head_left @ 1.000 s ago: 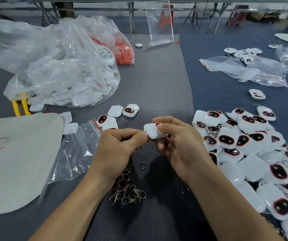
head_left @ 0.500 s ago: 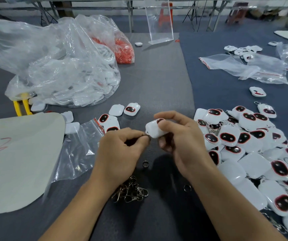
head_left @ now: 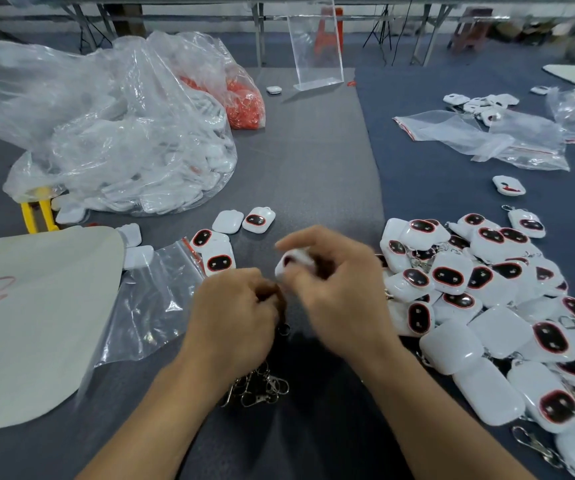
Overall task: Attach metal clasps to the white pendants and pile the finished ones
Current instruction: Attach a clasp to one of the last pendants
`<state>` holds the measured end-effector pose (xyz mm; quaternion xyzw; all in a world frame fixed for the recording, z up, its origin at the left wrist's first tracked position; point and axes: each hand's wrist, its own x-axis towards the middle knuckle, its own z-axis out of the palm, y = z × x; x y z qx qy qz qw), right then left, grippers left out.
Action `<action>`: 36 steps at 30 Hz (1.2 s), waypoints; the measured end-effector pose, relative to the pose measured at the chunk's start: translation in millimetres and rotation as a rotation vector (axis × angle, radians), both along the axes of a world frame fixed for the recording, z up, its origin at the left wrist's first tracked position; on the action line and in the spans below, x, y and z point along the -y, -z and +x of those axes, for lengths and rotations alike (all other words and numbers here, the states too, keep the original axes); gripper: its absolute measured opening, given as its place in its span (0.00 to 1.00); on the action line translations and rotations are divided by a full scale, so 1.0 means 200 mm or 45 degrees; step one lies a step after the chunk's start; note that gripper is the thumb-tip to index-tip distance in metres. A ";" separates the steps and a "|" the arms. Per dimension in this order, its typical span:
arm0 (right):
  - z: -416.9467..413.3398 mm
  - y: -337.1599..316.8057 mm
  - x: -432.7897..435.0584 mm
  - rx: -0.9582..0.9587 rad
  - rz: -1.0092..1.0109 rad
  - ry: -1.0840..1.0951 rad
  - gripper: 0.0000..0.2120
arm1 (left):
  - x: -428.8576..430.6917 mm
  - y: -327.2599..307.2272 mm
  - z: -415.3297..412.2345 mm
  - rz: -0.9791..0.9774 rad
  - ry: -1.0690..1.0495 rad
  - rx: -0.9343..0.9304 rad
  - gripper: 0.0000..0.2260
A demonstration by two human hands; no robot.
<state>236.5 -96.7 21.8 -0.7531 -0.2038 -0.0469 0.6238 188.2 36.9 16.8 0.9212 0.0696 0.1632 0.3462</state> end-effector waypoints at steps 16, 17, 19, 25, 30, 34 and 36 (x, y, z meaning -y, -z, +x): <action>0.09 -0.02 0.02 -1.166 0.689 -0.152 0.12 | 0.03 0.00 0.01 -0.666 0.170 0.028 0.08; 0.08 -0.02 0.01 -1.076 0.640 -0.101 0.12 | 0.03 0.01 0.01 -0.537 0.141 0.081 0.10; 0.07 -0.01 0.01 -0.742 0.439 0.039 0.11 | 0.02 0.03 0.01 -0.164 0.097 0.147 0.13; -0.05 0.02 -0.04 0.209 -0.252 0.060 0.11 | 0.00 0.04 -0.01 0.427 0.167 0.178 0.08; 0.06 -0.01 0.03 -0.051 -0.078 0.293 0.09 | 0.00 0.06 0.01 0.240 -0.039 0.210 0.07; 0.14 -0.07 0.15 0.052 -0.326 0.466 0.03 | -0.05 0.06 0.02 0.350 -0.285 0.217 0.11; 0.16 -0.08 0.20 0.081 -0.444 0.514 0.04 | -0.08 0.06 0.02 0.481 -0.449 0.137 0.12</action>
